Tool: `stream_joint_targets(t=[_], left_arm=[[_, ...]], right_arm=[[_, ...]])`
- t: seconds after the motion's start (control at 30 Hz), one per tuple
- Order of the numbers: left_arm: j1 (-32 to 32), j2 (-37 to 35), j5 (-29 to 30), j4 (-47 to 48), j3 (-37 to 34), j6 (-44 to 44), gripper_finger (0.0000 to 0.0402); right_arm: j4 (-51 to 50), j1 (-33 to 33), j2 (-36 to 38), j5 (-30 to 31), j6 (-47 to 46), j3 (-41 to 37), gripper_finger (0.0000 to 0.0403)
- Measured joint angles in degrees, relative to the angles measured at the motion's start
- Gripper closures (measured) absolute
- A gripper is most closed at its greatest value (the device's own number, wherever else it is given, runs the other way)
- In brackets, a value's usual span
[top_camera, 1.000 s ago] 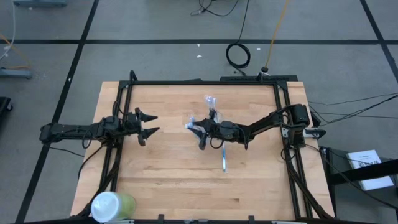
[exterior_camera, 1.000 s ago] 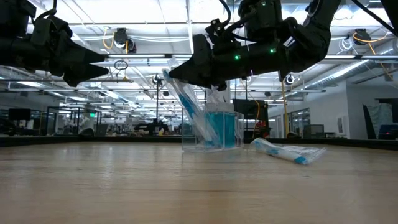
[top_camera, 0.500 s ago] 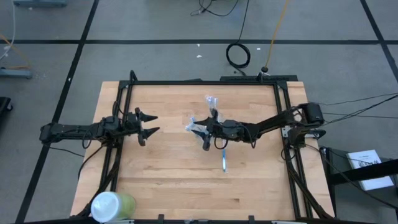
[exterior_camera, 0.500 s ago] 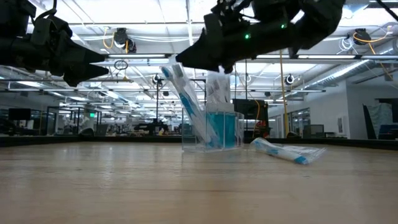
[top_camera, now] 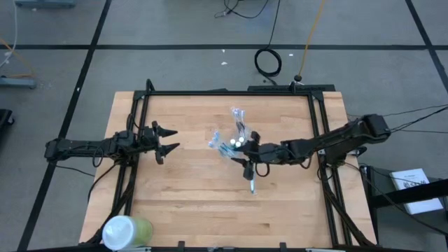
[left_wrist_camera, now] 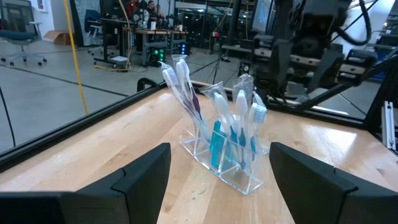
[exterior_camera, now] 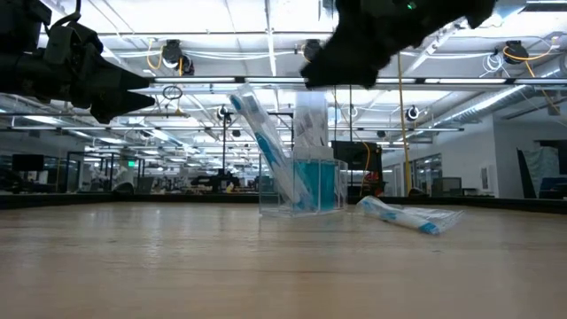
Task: Pick & Place toothbrushing station
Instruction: Put the blue toothbrush into the transparent organizer
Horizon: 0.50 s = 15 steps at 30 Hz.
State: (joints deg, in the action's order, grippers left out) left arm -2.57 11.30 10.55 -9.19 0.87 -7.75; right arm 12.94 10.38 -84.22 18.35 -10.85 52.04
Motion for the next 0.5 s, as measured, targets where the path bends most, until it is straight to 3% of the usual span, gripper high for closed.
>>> stream_joint_targets(t=[0.27, 0.37, 0.5], left_arm=[[-0.02, -0.01, 0.00, 0.00, -0.01, 0.00, 0.0119], [-0.01, 0.01, -0.02, 0.00, -0.01, 0.00, 0.0119], [0.00, -0.01, -0.02, 0.00, -0.01, 0.00, 0.0119]], right_arm=[[-23.99, 1.10, -0.81, 5.68, -21.69, 0.04, 0.0219], [-28.58, 0.89, -3.31, 5.70, -26.92, 0.02, 0.0209], [-27.57, 0.63, -6.51, 5.80, -29.44, 0.04, 0.0204]])
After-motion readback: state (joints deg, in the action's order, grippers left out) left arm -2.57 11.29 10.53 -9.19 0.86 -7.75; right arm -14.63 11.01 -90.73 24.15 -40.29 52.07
